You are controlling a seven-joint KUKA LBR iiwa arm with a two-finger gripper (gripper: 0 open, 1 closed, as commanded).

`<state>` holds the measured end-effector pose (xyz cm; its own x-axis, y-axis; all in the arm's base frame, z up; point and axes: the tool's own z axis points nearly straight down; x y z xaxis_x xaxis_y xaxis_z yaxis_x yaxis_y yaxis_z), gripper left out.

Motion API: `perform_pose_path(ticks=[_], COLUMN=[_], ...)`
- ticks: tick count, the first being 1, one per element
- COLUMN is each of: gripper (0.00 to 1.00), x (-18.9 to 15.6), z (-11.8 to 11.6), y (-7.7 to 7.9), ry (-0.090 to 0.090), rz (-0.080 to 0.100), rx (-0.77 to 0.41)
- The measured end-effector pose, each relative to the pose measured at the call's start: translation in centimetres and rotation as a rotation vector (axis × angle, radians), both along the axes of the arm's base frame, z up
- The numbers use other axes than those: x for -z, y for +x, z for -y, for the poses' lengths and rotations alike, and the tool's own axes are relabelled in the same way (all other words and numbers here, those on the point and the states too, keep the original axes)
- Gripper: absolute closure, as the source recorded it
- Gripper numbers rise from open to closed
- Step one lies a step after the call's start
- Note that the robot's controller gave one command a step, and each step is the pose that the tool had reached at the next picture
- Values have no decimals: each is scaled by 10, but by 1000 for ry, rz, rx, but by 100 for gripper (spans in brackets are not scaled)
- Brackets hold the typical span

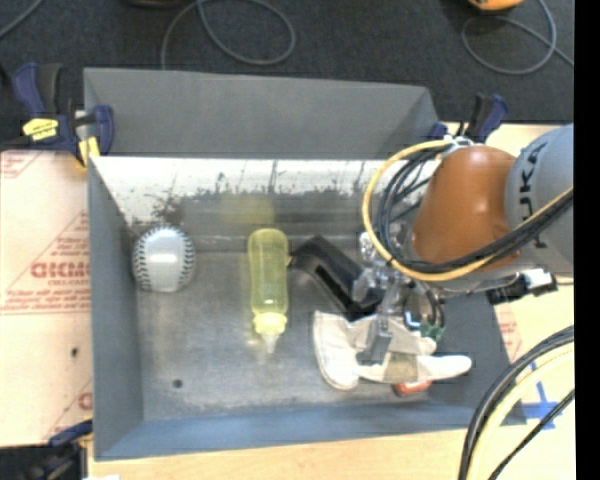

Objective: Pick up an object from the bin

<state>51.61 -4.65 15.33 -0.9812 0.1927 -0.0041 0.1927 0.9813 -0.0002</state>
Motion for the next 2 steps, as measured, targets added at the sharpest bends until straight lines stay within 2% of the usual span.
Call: perform_pose_path(ticks=[1, 2], gripper=[0, 0], x=[-15, -18], z=[13, 14], y=[-10, -14], ry=[-2, -1], rz=[-2, 2], rx=[-189, -142])
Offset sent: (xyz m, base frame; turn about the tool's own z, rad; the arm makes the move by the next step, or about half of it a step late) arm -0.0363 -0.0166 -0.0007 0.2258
